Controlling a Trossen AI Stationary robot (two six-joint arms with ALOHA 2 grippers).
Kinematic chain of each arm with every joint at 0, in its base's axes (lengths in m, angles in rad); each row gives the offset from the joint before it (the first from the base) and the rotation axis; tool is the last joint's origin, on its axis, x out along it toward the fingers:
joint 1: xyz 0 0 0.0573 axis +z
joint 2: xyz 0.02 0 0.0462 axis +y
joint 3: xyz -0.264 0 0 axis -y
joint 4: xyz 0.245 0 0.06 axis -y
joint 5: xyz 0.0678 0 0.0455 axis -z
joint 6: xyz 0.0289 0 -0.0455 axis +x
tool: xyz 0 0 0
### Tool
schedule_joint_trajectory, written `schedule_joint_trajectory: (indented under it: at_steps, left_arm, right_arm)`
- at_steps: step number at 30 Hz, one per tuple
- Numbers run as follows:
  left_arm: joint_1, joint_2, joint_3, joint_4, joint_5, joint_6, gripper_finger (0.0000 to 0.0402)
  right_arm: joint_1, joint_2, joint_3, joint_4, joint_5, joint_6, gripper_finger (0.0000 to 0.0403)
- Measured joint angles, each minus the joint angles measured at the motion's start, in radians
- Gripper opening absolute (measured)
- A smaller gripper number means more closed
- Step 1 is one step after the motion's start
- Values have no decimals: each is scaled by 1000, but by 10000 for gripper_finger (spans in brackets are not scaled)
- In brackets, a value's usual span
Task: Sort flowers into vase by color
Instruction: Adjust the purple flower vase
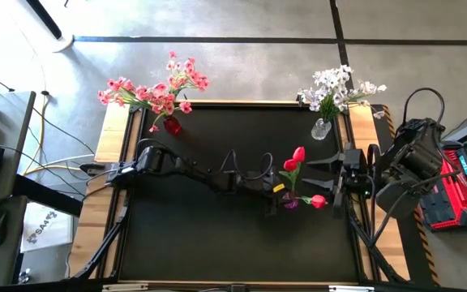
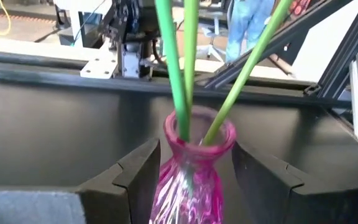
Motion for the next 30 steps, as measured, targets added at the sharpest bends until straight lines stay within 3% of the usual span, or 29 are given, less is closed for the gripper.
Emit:
schedule_joint_trajectory:
  at_steps: [9, 15, 23, 27, 30]
  left_arm:
    - [2, 0, 0, 27, 0, 9, 188]
    - [2, -3, 0, 17, -1, 6, 188]
    - [-14, -47, 0, -89, 41, -44, 188]
    - [-16, -79, 0, -162, 44, -27, 188]
    - [-7, -91, 0, -194, 44, -26, 188]
  right_arm:
    - [0, 0, 0, 8, -9, 1, 222]
    - [5, 2, 12, 11, -76, -14, 222]
    - [121, -2, 179, -28, -295, -51, 222]
    - [185, 0, 189, -148, -447, 90, 222]
    - [212, 4, 185, -287, -577, 307, 219]
